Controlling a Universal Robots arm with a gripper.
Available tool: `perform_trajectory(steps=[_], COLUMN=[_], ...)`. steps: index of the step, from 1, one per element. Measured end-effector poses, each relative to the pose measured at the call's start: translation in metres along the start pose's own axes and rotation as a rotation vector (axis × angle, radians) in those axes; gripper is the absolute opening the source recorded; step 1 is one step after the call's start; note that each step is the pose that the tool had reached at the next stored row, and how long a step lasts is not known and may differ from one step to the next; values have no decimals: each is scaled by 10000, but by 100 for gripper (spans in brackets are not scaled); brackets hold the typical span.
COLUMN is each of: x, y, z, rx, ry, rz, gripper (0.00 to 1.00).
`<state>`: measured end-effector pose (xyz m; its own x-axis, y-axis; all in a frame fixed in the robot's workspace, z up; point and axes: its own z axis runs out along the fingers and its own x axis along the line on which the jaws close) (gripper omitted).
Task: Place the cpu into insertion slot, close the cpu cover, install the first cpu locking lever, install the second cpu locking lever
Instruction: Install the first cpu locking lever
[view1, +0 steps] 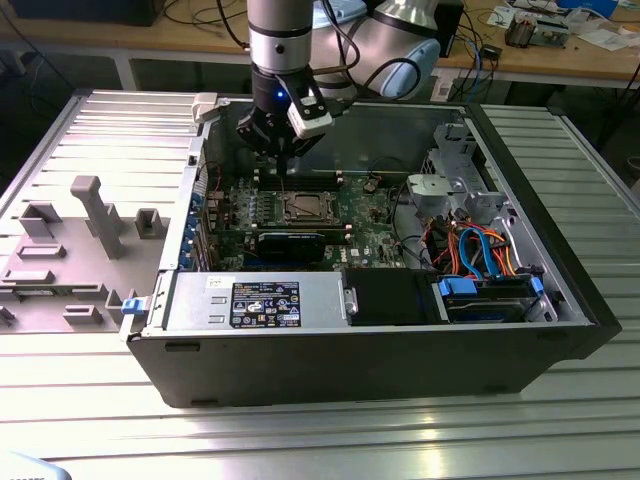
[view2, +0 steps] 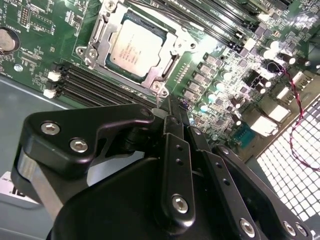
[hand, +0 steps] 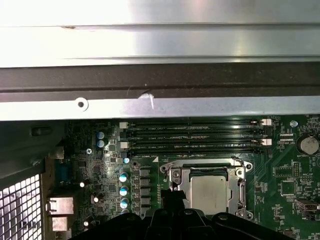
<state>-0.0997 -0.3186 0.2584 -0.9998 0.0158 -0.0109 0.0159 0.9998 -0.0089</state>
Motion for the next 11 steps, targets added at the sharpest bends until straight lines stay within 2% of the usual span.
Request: perform_trajectory(steps=[11], x=[46], y=[42], z=[-1], rx=[0], ry=[-1], rz=[0], gripper=[11])
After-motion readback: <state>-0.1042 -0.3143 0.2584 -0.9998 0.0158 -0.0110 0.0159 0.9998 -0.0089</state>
